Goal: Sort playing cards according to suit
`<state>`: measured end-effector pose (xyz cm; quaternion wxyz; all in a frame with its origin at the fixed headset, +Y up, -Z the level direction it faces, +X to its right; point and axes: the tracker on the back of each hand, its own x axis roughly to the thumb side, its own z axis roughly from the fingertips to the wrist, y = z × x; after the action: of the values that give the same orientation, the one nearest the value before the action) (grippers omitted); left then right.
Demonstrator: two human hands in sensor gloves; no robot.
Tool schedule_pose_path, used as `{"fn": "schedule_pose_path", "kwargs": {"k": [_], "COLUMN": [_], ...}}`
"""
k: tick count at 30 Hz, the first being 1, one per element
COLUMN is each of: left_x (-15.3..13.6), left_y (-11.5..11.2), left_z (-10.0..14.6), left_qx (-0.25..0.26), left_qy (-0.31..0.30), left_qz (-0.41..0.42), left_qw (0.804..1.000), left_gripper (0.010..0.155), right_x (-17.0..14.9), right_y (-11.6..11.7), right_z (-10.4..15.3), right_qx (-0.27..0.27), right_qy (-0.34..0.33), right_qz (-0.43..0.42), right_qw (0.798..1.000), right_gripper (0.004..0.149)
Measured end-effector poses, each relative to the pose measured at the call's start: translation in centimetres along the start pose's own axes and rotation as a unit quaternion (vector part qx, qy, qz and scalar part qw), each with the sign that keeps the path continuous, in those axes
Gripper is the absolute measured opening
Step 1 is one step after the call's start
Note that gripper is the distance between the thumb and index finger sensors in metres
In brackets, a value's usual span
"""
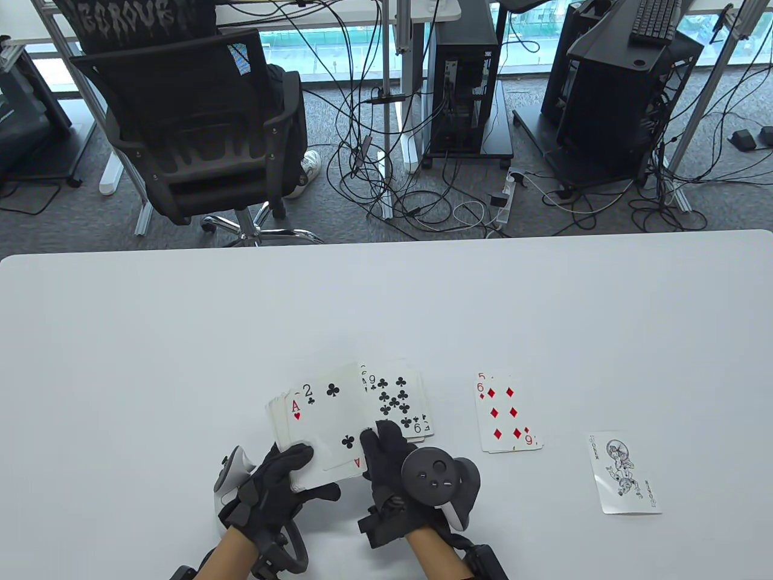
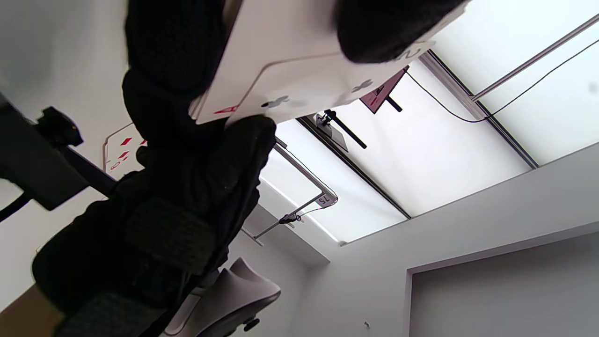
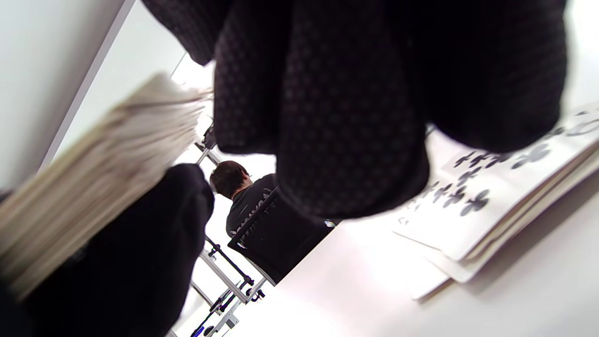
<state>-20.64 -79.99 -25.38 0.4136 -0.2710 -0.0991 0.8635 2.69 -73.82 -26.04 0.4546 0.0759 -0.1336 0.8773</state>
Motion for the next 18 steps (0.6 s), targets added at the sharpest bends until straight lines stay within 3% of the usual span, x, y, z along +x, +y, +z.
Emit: {"fn": "schedule_pose_path", "kwargs": {"k": [4, 10, 15, 18], "left_x": [0.0, 0.2, 0.2, 0.2], "left_y": [0.0, 0.1, 0.1, 0.1], "left_z": [0.0, 0.0, 0.0, 0.0], "left_qx": [-0.003, 0.004, 0.002, 0.004], "left_qy": [-0.003, -0.012, -0.014, -0.013], "left_qz": [0.003, 0.013, 0.016, 0.018], "left_qw": [1.0, 1.0, 1.0, 1.0], "left_gripper": [0.056, 0.055, 0.056, 0.055], "right_x": [-1.7, -3.9, -4.7, -4.8], "right_y": [-0.8, -2.9, -3.1, -2.2], "right_z": [-0.5, -1.1, -2.2, -3.5], "right_qx": [0.012, -0.044, -0.052, -0.014], "right_qy": [0.034, 0.084, 0.115, 0.14], "right_qz": [-0.095, -0.138, -0.096, -0.04], "right_qw": [0.995, 0.986, 0.987, 0.989], "right_gripper": [0.04, 0.04, 0.04, 0.04]}}
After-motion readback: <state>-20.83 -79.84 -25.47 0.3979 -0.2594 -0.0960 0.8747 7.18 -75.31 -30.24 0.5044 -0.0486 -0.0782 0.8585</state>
